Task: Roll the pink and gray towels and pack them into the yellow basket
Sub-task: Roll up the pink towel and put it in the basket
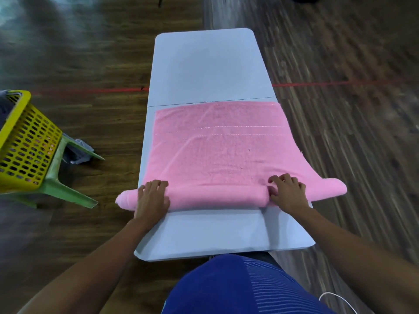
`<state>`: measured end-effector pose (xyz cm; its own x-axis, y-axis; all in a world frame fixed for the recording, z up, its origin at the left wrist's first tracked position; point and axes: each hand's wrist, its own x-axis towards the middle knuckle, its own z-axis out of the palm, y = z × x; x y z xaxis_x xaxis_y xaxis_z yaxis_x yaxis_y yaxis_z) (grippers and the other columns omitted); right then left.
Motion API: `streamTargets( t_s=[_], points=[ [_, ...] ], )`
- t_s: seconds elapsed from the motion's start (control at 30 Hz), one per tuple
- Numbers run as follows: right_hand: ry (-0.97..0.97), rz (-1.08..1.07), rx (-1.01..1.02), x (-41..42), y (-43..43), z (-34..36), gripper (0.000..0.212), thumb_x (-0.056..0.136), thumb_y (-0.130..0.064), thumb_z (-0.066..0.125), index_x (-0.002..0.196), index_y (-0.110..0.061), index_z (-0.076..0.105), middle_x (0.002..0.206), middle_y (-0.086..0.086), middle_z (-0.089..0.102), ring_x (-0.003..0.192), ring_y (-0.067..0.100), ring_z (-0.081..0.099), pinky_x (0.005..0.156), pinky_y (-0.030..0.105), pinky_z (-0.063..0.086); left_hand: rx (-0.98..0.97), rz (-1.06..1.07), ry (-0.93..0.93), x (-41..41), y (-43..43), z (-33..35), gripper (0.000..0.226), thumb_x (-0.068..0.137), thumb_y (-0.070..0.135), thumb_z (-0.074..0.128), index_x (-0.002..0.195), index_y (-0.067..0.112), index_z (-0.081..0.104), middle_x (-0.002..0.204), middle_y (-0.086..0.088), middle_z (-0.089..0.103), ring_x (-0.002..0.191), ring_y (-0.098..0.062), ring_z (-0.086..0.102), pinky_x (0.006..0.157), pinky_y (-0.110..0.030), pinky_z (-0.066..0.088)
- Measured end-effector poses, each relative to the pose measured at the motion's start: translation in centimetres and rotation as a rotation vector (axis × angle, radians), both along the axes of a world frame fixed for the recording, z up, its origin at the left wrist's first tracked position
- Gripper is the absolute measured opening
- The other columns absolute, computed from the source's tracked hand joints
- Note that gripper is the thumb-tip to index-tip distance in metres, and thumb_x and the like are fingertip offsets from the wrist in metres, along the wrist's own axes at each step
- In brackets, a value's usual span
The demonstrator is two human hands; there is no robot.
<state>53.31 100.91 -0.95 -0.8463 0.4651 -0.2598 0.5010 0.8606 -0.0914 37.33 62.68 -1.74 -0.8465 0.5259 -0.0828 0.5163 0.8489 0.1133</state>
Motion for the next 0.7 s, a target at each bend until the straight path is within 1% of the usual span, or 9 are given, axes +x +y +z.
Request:
streamTargets(
  t_s=[0.1, 0.17, 0.2, 0.3, 0.37, 0.43, 0.5, 0.6, 0.7],
  points=[
    [0.225, 0.041, 0.061, 0.4, -0.1, -0.4, 0.010, 0.085, -0.016, 0.064, 0.093, -0.012, 0.068, 0.095, 0.009, 0.063, 0.088, 0.034, 0.055, 0.076, 0.040, 0.036, 0.067, -0.016, 0.055, 0.7, 0.5, -0.3, 0.024, 0.079, 0.000, 0.063, 0.102, 0.006, 0.063, 0.103, -0.016, 0.065, 0.093, -0.035, 0.059, 0.087, -0.048, 0.045],
    [0.247, 0.090, 0.022, 1.0, -0.6, -0.6, 0.009, 0.083, -0.010, 0.062, 0.090, -0.009, 0.068, 0.092, 0.010, 0.065, 0.085, 0.034, 0.058, 0.074, 0.038, 0.039, 0.067, -0.044, 0.023, 1.6, 0.4, -0.8, 0.031, 0.074, 0.004, 0.065, 0.105, 0.003, 0.063, 0.106, -0.018, 0.066, 0.097, -0.036, 0.060, 0.091, -0.049, 0.047],
    [0.243, 0.118, 0.015, 1.5, -0.7, -0.8, 0.014, 0.081, -0.010, 0.064, 0.094, -0.008, 0.068, 0.095, 0.010, 0.066, 0.087, 0.033, 0.060, 0.078, 0.040, 0.043, 0.039, -0.059, -0.010, 2.0, 0.2, -0.9, 0.041, 0.070, 0.008, 0.069, 0.110, 0.002, 0.062, 0.109, -0.018, 0.065, 0.100, -0.036, 0.060, 0.093, -0.050, 0.047],
    [0.117, 0.200, 0.010, 3.1, -0.5, -1.9, 0.047, 0.070, -0.017, 0.069, 0.115, -0.008, 0.060, 0.113, 0.010, 0.063, 0.108, 0.031, 0.058, 0.102, 0.048, 0.041, -0.058, -0.086, -0.058, 2.5, -0.4, -1.4, 0.062, 0.062, 0.012, 0.078, 0.120, 0.002, 0.059, 0.117, -0.018, 0.063, 0.107, -0.036, 0.060, 0.099, -0.053, 0.044],
    [0.061, 0.200, -0.002, 3.2, -0.2, -2.1, 0.056, 0.067, -0.015, 0.069, 0.122, -0.010, 0.057, 0.119, 0.009, 0.061, 0.114, 0.031, 0.055, 0.108, 0.048, 0.035, -0.054, -0.068, -0.042, 2.1, -0.3, -1.5, 0.054, 0.066, 0.011, 0.077, 0.117, 0.003, 0.062, 0.114, -0.017, 0.066, 0.104, -0.035, 0.061, 0.098, -0.052, 0.045],
    [0.051, 0.170, -0.009, 2.6, 0.0, -1.5, 0.050, 0.070, -0.015, 0.068, 0.120, -0.013, 0.060, 0.115, 0.007, 0.064, 0.112, 0.030, 0.056, 0.107, 0.043, 0.033, -0.023, -0.067, -0.029, 1.6, -0.1, -1.4, 0.039, 0.071, 0.013, 0.074, 0.108, 0.006, 0.065, 0.106, -0.014, 0.069, 0.096, -0.032, 0.063, 0.093, -0.050, 0.048],
    [-0.024, 0.165, -0.003, 1.7, -0.1, -0.2, 0.039, 0.076, -0.024, 0.063, 0.115, -0.020, 0.061, 0.111, 0.002, 0.065, 0.109, 0.026, 0.056, 0.101, 0.038, 0.032, -0.025, -0.086, -0.028, 1.4, 0.0, -0.8, 0.026, 0.076, 0.023, 0.064, 0.098, 0.009, 0.066, 0.098, -0.010, 0.070, 0.090, -0.028, 0.061, 0.089, -0.046, 0.047],
    [-0.261, 0.160, -0.106, 0.1, 0.1, 1.9, 0.033, 0.080, -0.040, 0.056, 0.108, -0.025, 0.062, 0.110, 0.000, 0.065, 0.103, 0.023, 0.054, 0.088, 0.037, 0.031, -0.145, -0.091, -0.176, 0.8, 0.4, 0.6, 0.029, 0.079, 0.033, 0.044, 0.088, 0.013, 0.062, 0.090, -0.006, 0.066, 0.085, -0.026, 0.056, 0.084, -0.040, 0.039],
    [-0.391, 0.082, -0.258, -0.5, 0.7, 2.6, 0.044, 0.073, -0.047, 0.054, 0.113, -0.031, 0.061, 0.112, 0.000, 0.063, 0.097, 0.021, 0.051, 0.087, 0.037, 0.031, -0.158, -0.025, -0.354, 0.3, 0.4, 1.2, 0.031, 0.076, 0.039, 0.038, 0.085, 0.017, 0.058, 0.088, -0.004, 0.064, 0.083, -0.025, 0.055, 0.085, -0.039, 0.035]
  ],
)
